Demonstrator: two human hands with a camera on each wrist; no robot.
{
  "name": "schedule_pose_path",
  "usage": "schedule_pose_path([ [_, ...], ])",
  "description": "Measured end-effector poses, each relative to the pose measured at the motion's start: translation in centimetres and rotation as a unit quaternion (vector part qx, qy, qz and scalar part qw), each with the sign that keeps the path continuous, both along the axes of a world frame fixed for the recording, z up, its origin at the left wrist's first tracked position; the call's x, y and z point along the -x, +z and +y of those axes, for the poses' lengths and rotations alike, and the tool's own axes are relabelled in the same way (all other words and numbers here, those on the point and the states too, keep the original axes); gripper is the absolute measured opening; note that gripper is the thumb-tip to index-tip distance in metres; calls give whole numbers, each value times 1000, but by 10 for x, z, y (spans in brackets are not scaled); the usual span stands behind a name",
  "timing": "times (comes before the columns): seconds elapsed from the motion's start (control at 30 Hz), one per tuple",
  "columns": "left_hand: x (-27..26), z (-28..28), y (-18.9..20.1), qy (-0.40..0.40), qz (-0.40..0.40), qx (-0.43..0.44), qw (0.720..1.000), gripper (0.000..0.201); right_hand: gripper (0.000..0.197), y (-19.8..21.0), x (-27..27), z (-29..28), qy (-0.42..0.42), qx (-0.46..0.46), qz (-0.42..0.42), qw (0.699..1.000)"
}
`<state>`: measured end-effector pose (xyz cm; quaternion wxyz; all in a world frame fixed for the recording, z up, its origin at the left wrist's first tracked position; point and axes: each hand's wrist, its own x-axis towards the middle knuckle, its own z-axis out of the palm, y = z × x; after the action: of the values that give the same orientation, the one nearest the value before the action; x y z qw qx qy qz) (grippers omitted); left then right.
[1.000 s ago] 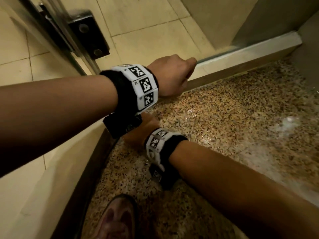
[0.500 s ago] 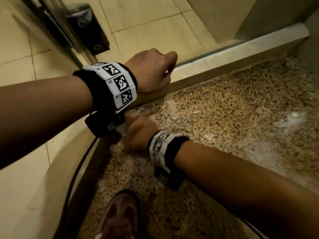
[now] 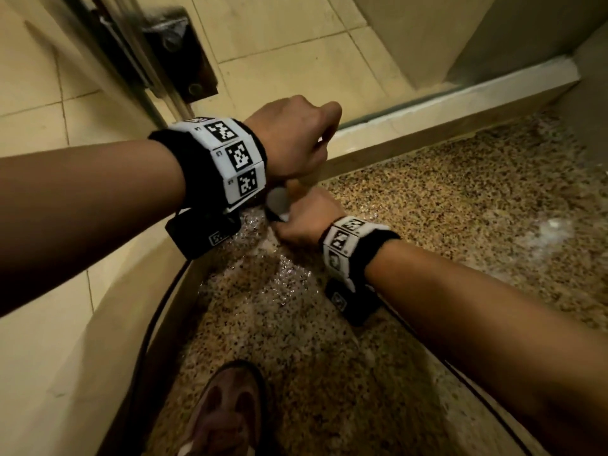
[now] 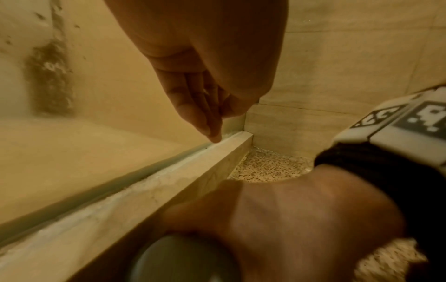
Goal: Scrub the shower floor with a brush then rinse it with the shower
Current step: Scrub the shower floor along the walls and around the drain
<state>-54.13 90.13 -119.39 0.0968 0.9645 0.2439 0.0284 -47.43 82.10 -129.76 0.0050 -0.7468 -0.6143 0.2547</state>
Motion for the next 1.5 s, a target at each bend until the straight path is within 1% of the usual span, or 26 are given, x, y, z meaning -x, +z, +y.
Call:
schedule_pose_path([
  [0.07,3,6,2,5,2,-8,1000,20,55,3,-26,-11,-107,-9,9,994],
  [0.13,7,11,3,10,0,-17,1000,19,57,12,-35,-20,-149,-17,11,989],
  [0.17,6,12,2,14,-2,-18,1000,19,56,18,-30,-22,-139,-17,29,990],
  [0.27,-3,7,1,15,-1,-13,1000,17,50,21,20,-27,-5,9,97,995],
  [0.33,-12,2,0,3,-2,-6,1000,17,44,13,54,-32,56,1,110,992],
  [0.43,-21,-1,-3,-1,-19,-2,1000,17,52,7,56,-20,33,-43,101,993],
  [0.5,-22,1,-5,3,-23,1,1000,17,54,9,35,-6,49,-39,47,997],
  [0.53,-20,2,-8,6,-23,4,1000,17,48,10,24,-2,55,-27,20,998],
  [0.6,-15,4,-12,13,-15,9,1000,17,40,9,-4,-5,10,-2,1,1000],
  [0.67,-8,6,-15,17,9,10,1000,17,48,8,-39,-11,-110,3,19,994],
  [0.77,1,8,-20,14,38,7,999,19,58,14,-82,-16,-242,-10,-37,970],
  [0.8,2,9,-21,11,43,4,999,19,59,17,-84,-15,-253,-25,-43,966],
  [0.87,1,9,-22,10,44,0,999,18,58,19,-61,-18,-241,-42,12,970],
  [0.93,-9,5,-21,3,30,-1,1000,18,55,16,-23,-26,-174,-14,100,980],
  [1.0,-27,-1,-20,-14,24,3,1000,18,50,8,-7,-28,-116,32,111,987],
  [1.03,-35,-4,-20,-22,26,9,999,19,47,8,-14,-29,-126,26,114,985],
  [1.07,-40,-7,-21,-25,33,14,999,20,48,5,-32,-29,-166,8,121,979],
  [1.13,-51,-10,-23,-26,48,18,998,22,60,7,-89,-31,-279,-27,100,955],
  [1.17,-53,-10,-25,-30,55,21,998,23,66,7,-116,-35,-327,-25,59,943],
  [1.23,-53,-6,-24,-26,62,23,997,23,69,13,-150,-43,-354,-5,-33,935],
  [1.27,-53,-4,-24,-23,64,21,997,23,66,14,-147,-45,-342,-23,-34,939],
  [1.33,-52,-3,-24,-17,57,16,998,23,58,21,-113,-46,-289,-66,60,953],
  [1.4,-53,-5,-27,-20,49,16,998,23,50,18,-60,-56,-161,-46,157,973],
  [1.43,-54,-7,-29,-28,46,18,998,23,48,18,-36,-64,-76,-30,170,982],
  [1.47,-53,-10,-32,-33,43,22,998,22,49,14,-22,-72,-23,-34,165,985],
  [1.5,-56,-11,-33,-38,42,23,998,21,49,11,-24,-75,-18,-60,159,985],
])
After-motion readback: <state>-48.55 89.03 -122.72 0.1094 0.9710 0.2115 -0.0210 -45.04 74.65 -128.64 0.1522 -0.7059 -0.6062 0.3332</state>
